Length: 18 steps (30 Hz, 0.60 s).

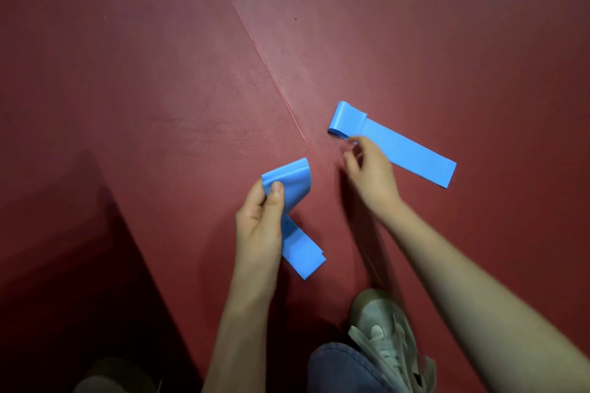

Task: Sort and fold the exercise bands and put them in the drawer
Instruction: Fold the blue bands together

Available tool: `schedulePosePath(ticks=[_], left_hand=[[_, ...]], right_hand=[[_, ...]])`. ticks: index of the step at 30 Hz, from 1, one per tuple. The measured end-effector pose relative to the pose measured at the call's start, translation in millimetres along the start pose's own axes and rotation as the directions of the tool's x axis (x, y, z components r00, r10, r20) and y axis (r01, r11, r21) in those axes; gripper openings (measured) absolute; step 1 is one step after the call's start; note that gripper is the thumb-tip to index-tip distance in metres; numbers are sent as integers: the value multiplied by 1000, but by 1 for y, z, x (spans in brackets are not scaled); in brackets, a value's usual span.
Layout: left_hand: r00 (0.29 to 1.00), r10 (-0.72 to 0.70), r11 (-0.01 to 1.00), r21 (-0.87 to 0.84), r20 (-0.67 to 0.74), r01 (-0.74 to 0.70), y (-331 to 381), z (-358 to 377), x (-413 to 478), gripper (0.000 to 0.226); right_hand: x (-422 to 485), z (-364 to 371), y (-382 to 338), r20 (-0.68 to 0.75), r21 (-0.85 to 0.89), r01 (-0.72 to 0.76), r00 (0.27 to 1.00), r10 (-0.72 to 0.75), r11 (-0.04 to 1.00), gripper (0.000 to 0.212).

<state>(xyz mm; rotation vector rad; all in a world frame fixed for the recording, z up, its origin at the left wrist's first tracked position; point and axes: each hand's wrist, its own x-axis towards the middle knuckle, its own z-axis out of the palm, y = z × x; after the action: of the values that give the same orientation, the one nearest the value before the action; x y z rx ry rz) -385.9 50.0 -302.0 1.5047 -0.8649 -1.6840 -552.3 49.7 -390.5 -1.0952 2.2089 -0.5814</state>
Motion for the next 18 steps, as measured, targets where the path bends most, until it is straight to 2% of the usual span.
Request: schedulePosePath(ticks=[4, 7, 13, 18], left_hand=[[1000, -17, 1000, 13, 10, 17, 2, 3, 4, 24], [1000, -28, 1000, -1, 11, 28, 3, 4, 4, 17], [999, -36, 999, 14, 9, 36, -1, 0, -1, 14], [997, -76, 997, -4, -9, 76, -3, -1, -3, 19]], right_hand=[[63, -14, -7, -23, 12, -135, 991, 135, 991, 36], [80, -15, -2, 11, -48, -224, 974, 224, 973, 32], [70, -11, -7, -9, -40, -218, 976, 218, 975, 9], [65, -13, 1, -44, 40, -176, 983, 177, 984, 6]])
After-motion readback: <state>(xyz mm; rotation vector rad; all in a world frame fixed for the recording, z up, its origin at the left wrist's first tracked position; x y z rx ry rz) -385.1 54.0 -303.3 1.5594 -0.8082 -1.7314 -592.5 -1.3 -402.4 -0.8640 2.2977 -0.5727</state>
